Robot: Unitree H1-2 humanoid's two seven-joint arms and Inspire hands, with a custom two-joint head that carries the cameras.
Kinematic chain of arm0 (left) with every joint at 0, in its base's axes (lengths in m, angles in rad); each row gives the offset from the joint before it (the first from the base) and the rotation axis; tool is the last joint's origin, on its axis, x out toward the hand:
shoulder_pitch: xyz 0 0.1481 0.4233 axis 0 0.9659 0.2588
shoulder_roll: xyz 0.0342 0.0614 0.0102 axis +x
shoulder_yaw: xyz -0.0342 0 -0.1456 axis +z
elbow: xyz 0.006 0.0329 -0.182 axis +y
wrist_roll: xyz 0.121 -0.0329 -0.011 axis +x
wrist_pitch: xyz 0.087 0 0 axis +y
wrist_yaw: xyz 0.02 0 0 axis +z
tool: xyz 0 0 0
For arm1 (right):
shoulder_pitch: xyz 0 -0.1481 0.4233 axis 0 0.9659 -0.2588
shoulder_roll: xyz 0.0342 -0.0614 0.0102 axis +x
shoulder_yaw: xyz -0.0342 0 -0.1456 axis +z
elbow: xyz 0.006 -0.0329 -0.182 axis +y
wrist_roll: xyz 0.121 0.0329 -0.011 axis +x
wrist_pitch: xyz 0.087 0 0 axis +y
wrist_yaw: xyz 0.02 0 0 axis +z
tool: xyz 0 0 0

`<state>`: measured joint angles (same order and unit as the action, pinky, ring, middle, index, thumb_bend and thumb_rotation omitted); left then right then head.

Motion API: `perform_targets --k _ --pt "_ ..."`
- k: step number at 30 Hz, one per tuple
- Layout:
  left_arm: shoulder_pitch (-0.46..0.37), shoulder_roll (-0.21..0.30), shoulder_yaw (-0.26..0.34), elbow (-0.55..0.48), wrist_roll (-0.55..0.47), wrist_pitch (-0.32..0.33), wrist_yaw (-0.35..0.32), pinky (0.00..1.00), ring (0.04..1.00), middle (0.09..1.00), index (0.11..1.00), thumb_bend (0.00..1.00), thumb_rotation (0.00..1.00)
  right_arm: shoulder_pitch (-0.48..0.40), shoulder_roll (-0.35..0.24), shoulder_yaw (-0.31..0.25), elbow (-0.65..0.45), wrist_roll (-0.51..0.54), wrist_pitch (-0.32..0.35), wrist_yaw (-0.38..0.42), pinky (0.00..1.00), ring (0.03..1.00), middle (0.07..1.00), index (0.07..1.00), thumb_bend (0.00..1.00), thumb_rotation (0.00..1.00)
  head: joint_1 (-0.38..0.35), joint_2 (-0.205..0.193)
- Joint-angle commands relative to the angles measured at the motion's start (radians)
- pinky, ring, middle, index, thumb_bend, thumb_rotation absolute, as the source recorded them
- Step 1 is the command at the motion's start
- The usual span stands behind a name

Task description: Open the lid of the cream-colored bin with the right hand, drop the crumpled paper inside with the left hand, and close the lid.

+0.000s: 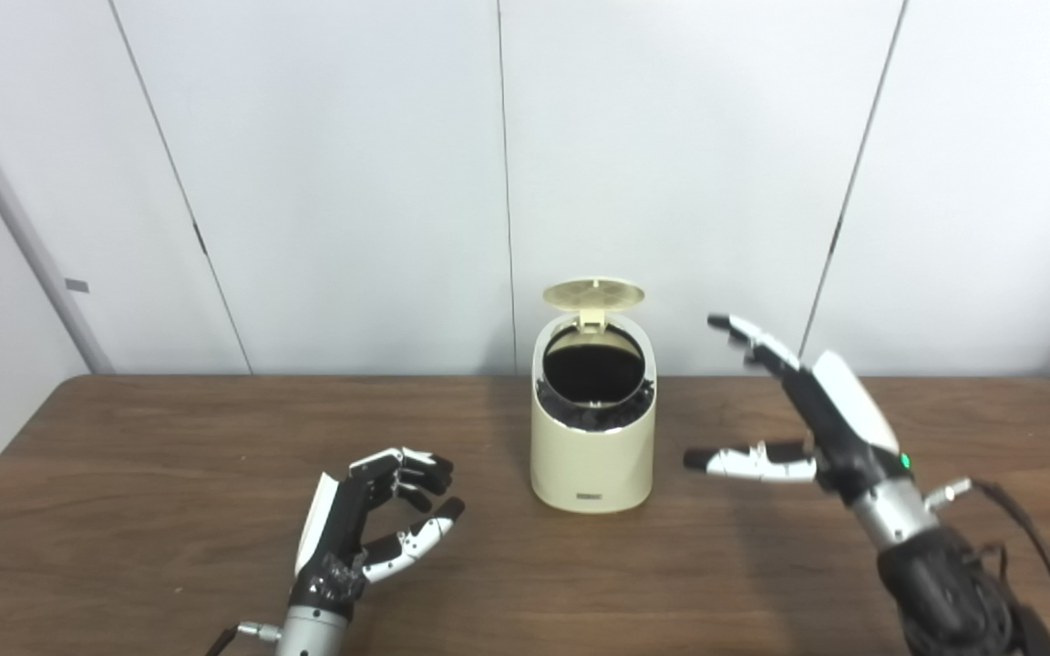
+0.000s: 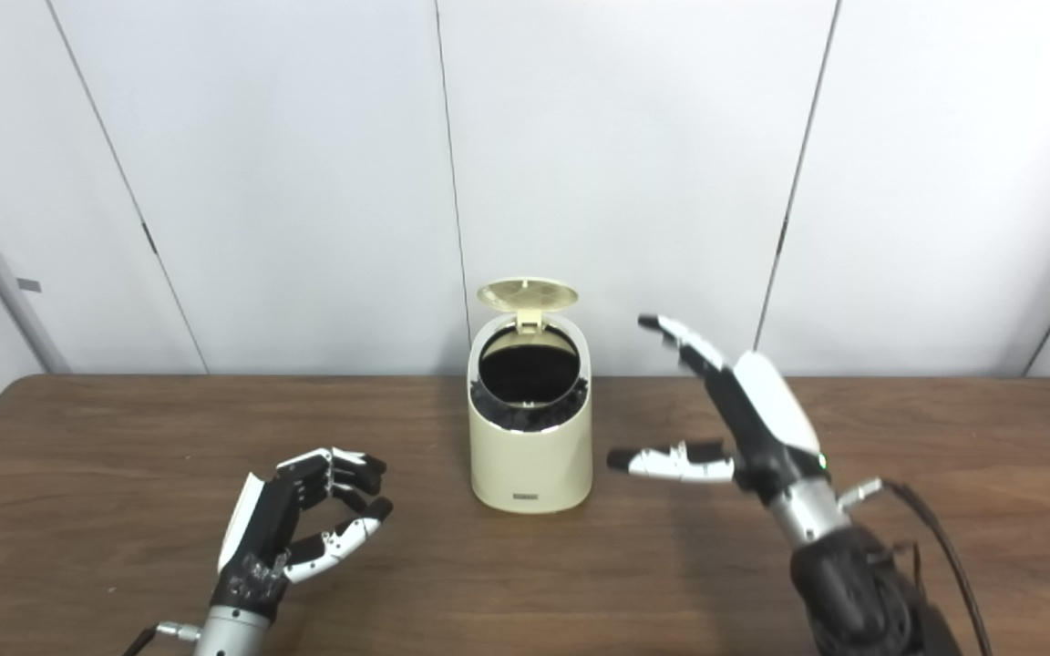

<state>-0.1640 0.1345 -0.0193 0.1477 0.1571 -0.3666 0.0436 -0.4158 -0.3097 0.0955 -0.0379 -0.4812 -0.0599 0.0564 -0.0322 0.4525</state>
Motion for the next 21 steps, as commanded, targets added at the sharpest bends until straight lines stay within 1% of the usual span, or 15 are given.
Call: perform_targets --k 1,3,4,5,7,9,11,13,14,16,19,21 --pt "-0.002 -0.01 -0.006 0.017 0.012 -0.027 0.008 0.48 0.567 0.637 0.497 0.5 0.06 -0.084 -0.015 0.004 -0.019 -0.021 -0.017 -0.004 0.9 0.916 0.894 0.884 0.71 0.44 0.0 0.002" --pt "0.0 -0.012 -0.007 0.013 0.011 -0.022 0.006 0.48 0.566 0.636 0.497 0.5 0.06 -0.124 -0.013 0.009 -0.023 -0.026 0.001 0.011 0.79 0.863 0.88 0.869 0.71 0.43 0.0 0.001" --pt "0.001 -0.013 -0.007 0.013 0.009 -0.022 0.005 0.48 0.567 0.637 0.497 0.5 0.06 -0.14 -0.008 0.008 -0.023 -0.005 0.008 0.025 0.75 0.849 0.88 0.868 0.71 0.41 0.002 0.001" --pt "0.001 -0.014 -0.007 0.014 0.006 -0.024 0.004 0.48 0.568 0.636 0.497 0.5 0.06 -0.156 -0.005 0.007 -0.022 0.013 0.014 0.038 0.72 0.838 0.888 0.871 0.71 0.35 0.003 0.001" --pt "0.001 -0.015 -0.008 0.016 0.006 -0.028 0.005 0.47 0.566 0.635 0.497 0.5 0.06 -0.184 -0.002 0.01 -0.016 0.023 0.024 0.053 0.68 0.83 0.896 0.874 0.7 0.31 0.004 0.0" --pt "0.001 -0.015 -0.007 0.019 0.007 -0.032 0.005 0.47 0.564 0.633 0.497 0.5 0.06 -0.21 0.001 0.018 -0.015 0.004 0.051 0.067 0.65 0.832 0.9 0.874 0.7 0.32 0.005 0.0" --pt "0.001 -0.015 -0.007 0.016 0.007 -0.029 0.005 0.47 0.566 0.634 0.497 0.5 0.06 -0.231 0.002 0.029 -0.021 -0.015 0.092 0.086 0.66 0.846 0.903 0.877 0.7 0.34 0.005 0.0" --pt "0.001 -0.015 -0.006 0.014 0.006 -0.027 0.005 0.48 0.569 0.635 0.497 0.5 0.06 -0.251 -0.004 0.047 -0.018 -0.042 0.118 0.101 0.67 0.861 0.907 0.879 0.71 0.36 0.005 0.0" --pt "0.001 -0.015 -0.005 0.014 0.004 -0.027 0.005 0.48 0.567 0.634 0.497 0.5 0.06 -0.261 -0.008 0.058 -0.012 -0.058 0.125 0.108 0.66 0.862 0.907 0.882 0.72 0.4 0.006 -0.001" --pt "0.0 -0.016 -0.004 0.014 0.002 -0.028 0.005 0.47 0.567 0.634 0.497 0.5 0.06 -0.274 -0.013 0.072 0.0 -0.073 0.129 0.116 0.66 0.865 0.91 0.889 0.72 0.45 0.007 -0.001" --pt "0.001 -0.014 -0.006 0.011 0.01 -0.028 0.006 0.47 0.565 0.634 0.497 0.5 0.06 -0.286 -0.012 0.083 0.016 -0.083 0.124 0.121 0.68 0.885 0.903 0.887 0.73 0.47 0.008 0.0" --pt "0.002 -0.013 -0.006 0.009 0.014 -0.026 0.007 0.48 0.565 0.633 0.497 0.5 0.06 -0.291 -0.011 0.09 0.019 -0.09 0.127 0.127 0.73 0.927 0.9 0.883 0.74 0.49 0.008 0.0"
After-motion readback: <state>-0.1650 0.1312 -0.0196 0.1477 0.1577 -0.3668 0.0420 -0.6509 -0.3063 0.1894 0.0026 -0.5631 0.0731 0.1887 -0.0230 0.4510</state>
